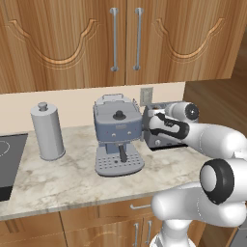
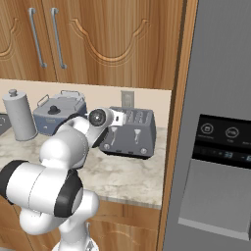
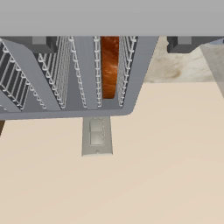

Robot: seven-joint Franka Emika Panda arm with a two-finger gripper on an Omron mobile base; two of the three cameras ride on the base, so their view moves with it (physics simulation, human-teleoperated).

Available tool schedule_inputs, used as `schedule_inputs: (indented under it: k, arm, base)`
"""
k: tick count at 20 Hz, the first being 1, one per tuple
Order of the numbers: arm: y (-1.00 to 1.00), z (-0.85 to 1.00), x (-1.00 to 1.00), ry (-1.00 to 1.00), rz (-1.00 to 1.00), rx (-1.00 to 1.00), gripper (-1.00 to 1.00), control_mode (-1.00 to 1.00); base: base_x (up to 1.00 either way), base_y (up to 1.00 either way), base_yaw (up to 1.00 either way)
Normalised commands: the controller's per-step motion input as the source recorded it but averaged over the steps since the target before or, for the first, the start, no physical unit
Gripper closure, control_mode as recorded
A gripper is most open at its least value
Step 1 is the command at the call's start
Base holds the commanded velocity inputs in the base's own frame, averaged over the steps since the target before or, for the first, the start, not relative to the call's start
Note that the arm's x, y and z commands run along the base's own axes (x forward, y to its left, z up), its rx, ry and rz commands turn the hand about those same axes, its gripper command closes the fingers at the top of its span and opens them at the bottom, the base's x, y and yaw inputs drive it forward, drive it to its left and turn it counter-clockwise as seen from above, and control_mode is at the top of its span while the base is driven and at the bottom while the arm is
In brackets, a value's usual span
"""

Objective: Start the toaster. Once the lever pops up, take the bread to the plate on the dining counter.

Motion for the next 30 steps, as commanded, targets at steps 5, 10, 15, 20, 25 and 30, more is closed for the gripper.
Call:
schedule_inputs:
  k: [5, 10, 15, 20, 25, 30]
  arm:
    - [0.00, 0.00, 0.00, 0.00, 0.00, 0.00, -1.00, -1.00]
    - [0.00, 0.00, 0.00, 0.00, 0.00, 0.00, -1.00, -1.00]
    - [0.00, 0.00, 0.00, 0.00, 0.00, 0.00, -1.00, -1.00]
    - [0.00, 0.00, 0.00, 0.00, 0.00, 0.00, -1.00, -1.00]
    - [0.00, 0.00, 0.00, 0.00, 0.00, 0.00, -1.00, -1.00]
    - [0.00, 0.00, 0.00, 0.00, 0.00, 0.00, -1.00, -1.00]
  base:
    - [0.00, 0.00, 0.00]
    - [0.00, 0.00, 0.00]
    - [0.00, 0.00, 0.00]
    - [0.00, 0.00, 0.00]
    - [0.00, 0.00, 0.00]
    - [0.00, 0.00, 0.00]
